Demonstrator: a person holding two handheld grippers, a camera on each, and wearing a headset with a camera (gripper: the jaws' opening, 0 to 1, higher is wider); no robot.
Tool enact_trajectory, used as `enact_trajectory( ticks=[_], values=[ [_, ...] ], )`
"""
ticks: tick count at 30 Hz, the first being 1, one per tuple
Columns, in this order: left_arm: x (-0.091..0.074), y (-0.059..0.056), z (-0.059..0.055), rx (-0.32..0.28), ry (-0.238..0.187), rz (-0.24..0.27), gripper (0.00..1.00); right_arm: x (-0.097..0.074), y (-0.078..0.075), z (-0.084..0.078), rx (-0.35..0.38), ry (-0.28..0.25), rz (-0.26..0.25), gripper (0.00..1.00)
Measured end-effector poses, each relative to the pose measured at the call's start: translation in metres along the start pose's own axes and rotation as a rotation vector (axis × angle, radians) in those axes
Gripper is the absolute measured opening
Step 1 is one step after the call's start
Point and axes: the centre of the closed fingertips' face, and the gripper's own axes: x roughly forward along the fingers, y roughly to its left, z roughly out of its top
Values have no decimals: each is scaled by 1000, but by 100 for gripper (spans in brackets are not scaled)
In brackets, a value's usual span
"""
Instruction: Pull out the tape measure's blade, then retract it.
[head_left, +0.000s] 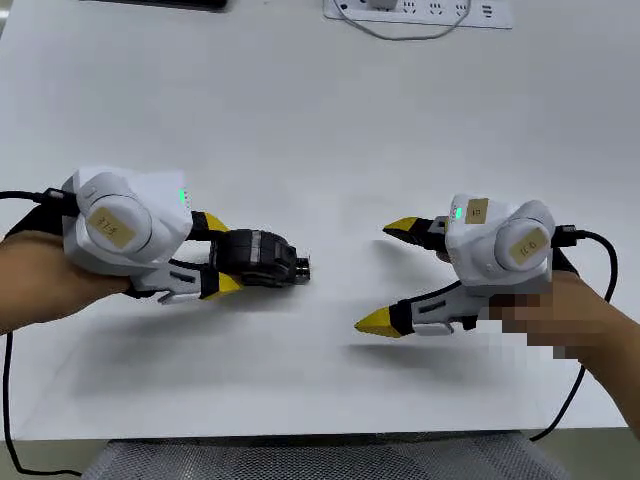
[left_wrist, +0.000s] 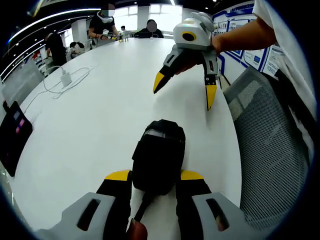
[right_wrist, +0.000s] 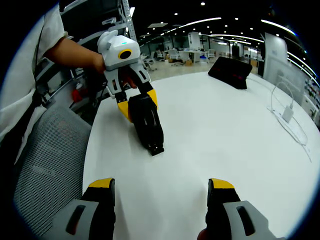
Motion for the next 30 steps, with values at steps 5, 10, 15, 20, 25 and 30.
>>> enact_trajectory(
  ticks=[5,10,15,20,25,30],
  values=[
    [1,0,0,21,5,2,29,1,0,2,-1,-4,3,73],
    [1,0,0,26,9,0,28,3,-1,3,-8,-9,1,72],
    [2,0,-1,36,26,-5,28,5,-1,6,-19,-16,0,69],
    [2,0,-1,53,36,6,27,10,-2,11,-42,-26,-4,65],
    [2,0,-2,62,46,6,27,17,0,15,-78,-25,6,58],
    [2,0,-2,61,48,2,26,22,0,21,-107,-28,15,52]
  ],
)
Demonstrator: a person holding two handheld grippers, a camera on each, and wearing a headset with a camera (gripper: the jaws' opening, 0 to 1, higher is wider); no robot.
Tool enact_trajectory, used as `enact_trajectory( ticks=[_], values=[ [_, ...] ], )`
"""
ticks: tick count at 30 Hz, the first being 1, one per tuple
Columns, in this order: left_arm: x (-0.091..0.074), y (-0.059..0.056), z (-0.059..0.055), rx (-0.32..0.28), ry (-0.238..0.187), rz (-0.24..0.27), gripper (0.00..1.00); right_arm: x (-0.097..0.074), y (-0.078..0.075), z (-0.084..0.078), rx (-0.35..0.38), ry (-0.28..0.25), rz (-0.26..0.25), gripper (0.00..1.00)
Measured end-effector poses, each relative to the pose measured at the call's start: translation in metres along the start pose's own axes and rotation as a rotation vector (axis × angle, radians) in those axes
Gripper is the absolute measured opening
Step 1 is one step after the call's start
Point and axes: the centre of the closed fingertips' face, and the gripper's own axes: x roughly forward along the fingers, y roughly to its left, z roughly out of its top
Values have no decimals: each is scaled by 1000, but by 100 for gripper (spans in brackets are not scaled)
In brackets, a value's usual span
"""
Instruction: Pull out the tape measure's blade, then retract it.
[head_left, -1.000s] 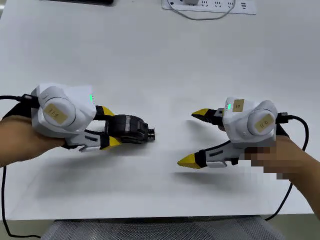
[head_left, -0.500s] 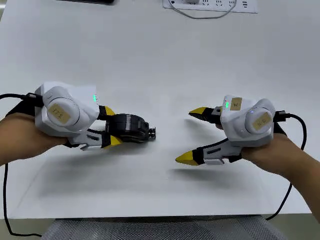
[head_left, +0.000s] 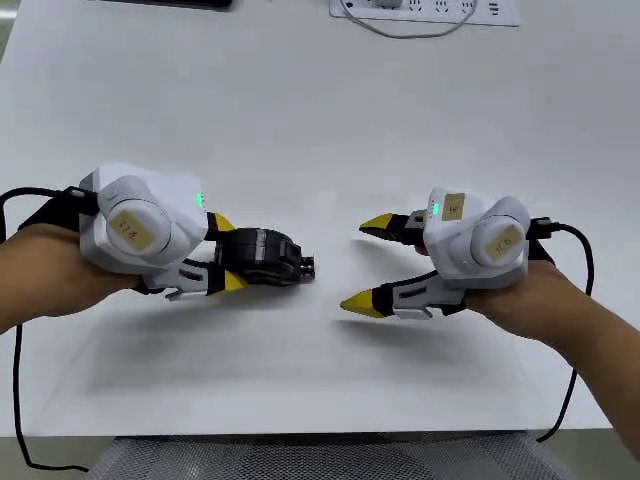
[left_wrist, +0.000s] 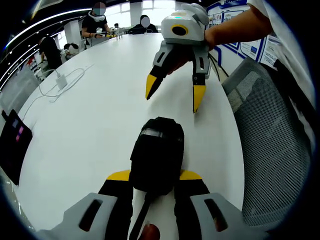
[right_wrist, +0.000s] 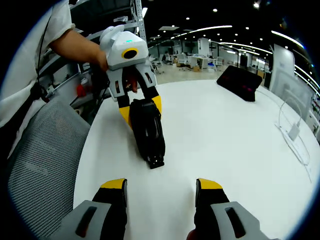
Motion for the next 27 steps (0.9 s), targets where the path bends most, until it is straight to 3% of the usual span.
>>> enact_trajectory(
  ticks=[27],
  values=[
    [1,1,0,-13,-1,15,26,34,6,16,-124,1,118,22]
  ],
)
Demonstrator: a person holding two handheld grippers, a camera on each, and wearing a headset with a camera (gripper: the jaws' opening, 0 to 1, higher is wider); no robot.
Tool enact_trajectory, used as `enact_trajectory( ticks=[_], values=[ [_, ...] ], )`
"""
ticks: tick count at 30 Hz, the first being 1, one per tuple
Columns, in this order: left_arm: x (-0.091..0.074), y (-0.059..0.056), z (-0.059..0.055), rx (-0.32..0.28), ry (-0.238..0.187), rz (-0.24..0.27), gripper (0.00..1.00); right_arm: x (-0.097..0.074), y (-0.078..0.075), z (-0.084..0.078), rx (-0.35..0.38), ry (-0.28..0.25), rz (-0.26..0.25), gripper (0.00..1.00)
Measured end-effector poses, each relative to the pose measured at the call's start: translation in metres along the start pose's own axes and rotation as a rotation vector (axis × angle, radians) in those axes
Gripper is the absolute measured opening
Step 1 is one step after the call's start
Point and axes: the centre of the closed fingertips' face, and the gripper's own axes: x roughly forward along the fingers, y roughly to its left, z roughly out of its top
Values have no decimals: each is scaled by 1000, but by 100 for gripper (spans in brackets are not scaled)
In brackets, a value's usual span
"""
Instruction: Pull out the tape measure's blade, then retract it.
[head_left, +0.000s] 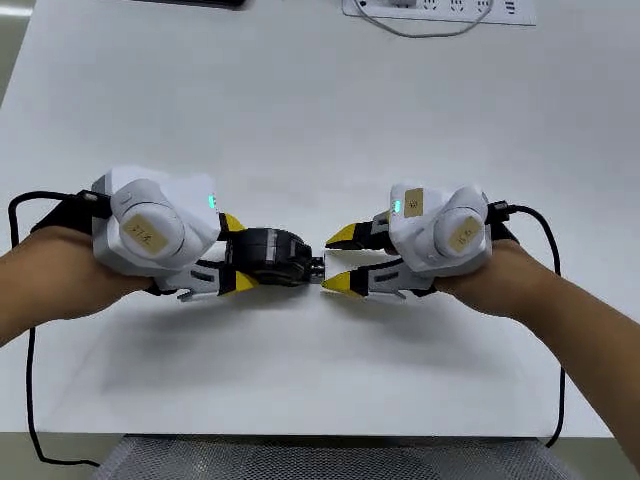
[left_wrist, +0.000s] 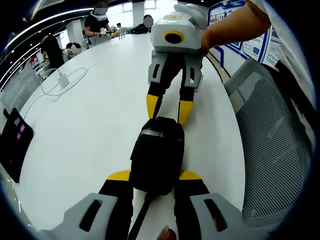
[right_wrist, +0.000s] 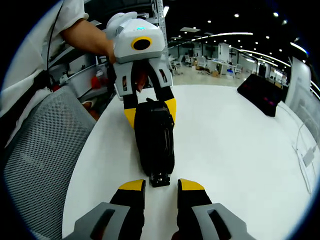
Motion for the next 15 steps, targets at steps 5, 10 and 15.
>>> enact_trajectory(
  ticks=[5,10,15],
  values=[
    [0,0,0,3,-2,-1,26,4,-1,2,-15,-1,8,18],
    [0,0,0,3,-3,-2,26,7,0,2,-25,3,16,15],
    [0,0,0,5,-4,-4,26,10,1,2,-34,6,22,14]
  ],
)
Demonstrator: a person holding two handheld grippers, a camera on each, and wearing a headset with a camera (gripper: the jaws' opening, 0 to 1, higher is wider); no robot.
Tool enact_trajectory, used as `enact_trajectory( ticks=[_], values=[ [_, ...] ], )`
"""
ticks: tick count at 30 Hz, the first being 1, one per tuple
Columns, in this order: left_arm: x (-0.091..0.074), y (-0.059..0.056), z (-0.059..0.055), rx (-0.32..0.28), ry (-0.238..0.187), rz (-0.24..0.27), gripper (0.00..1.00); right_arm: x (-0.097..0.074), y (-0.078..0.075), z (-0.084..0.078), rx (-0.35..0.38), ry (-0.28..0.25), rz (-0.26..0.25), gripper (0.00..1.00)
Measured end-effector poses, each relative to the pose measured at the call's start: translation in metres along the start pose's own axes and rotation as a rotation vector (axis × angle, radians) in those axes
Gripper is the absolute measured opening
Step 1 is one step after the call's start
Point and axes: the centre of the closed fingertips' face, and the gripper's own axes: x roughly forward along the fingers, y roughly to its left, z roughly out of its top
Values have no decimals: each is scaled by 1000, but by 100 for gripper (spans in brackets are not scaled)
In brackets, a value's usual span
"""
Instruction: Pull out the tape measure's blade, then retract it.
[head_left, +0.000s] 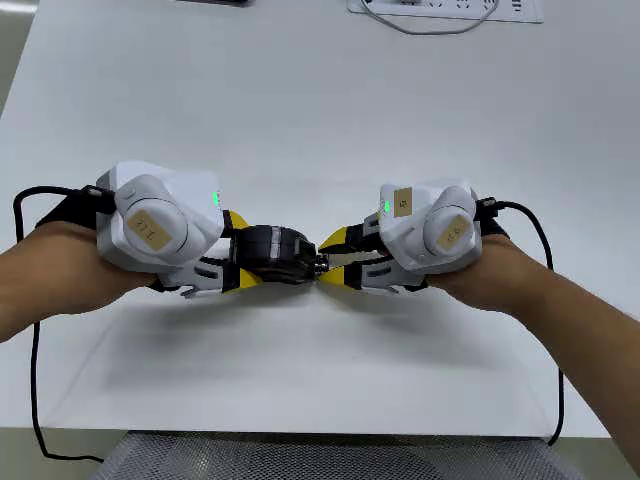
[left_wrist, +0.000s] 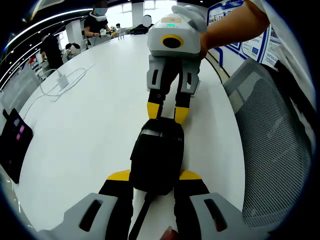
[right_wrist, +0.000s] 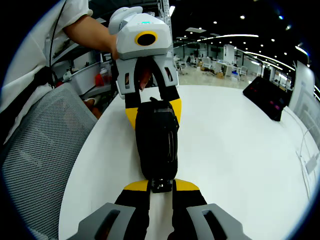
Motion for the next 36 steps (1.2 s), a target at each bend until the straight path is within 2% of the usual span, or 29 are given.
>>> enact_trajectory(
  ticks=[9,19,36],
  values=[
    [0,0,0,4,-1,-1,26,2,0,-1,-11,1,7,12],
    [0,0,-1,14,4,1,25,3,0,-1,-54,28,12,10],
    [0,-1,-1,26,9,-6,25,2,0,-2,-60,37,21,8]
  ],
)
